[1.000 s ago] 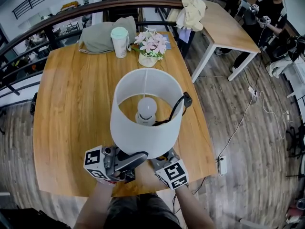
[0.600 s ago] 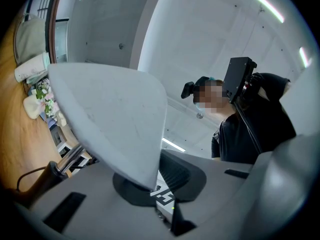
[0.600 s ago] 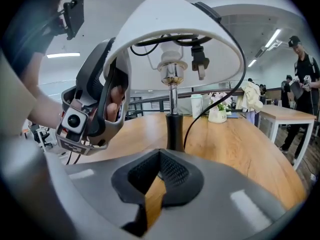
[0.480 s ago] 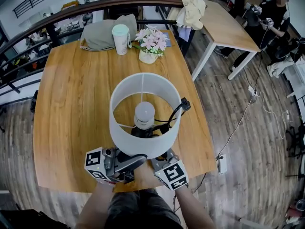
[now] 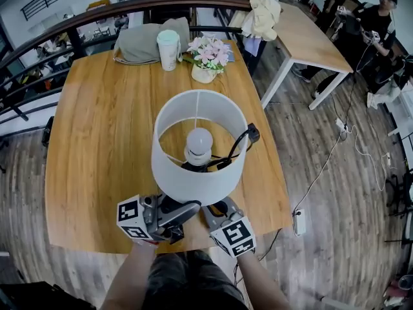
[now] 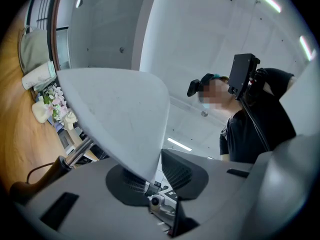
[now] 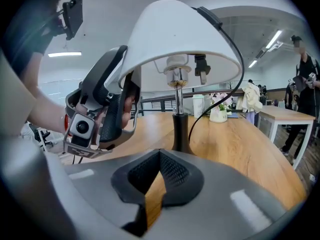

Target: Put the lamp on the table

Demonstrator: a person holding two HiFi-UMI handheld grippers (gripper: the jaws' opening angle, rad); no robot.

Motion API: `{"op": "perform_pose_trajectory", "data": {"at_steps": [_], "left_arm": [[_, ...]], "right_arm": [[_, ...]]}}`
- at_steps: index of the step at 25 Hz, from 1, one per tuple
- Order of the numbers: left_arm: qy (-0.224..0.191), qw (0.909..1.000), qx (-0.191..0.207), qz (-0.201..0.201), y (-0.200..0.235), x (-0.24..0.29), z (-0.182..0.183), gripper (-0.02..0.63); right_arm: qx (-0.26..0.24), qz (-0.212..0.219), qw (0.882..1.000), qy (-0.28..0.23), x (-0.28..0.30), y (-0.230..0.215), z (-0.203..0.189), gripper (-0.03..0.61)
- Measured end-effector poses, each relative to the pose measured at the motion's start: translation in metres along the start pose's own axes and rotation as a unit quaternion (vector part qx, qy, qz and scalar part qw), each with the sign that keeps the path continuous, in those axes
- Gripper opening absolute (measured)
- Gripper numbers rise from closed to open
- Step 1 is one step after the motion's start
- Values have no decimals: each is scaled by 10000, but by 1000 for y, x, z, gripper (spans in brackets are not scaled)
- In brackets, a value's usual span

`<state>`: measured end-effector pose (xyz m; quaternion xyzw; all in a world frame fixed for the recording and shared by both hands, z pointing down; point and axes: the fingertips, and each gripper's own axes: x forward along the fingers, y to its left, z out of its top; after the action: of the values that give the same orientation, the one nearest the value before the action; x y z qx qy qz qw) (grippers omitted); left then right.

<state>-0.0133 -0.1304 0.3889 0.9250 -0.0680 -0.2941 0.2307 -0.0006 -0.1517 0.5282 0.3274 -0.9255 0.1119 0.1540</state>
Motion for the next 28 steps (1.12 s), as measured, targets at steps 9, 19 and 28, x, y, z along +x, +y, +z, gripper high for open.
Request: {"op": "perform_pose_trajectory", "data": {"at_steps": [9,19,28], "left_arm": [[558,9976,206,345,-2,-2,-27,106],[1056,9874,418,1105,5,-24,-52,106],[1374,9696,854,1838,3,-38,-61,-3]], "right_arm": [[-22,-74,9999,-65,-9,7,2,8],[-43,-243,9995,-203,-24,11,6,6],[-40,-373,9982,-475,-40,20,18,6]]}}
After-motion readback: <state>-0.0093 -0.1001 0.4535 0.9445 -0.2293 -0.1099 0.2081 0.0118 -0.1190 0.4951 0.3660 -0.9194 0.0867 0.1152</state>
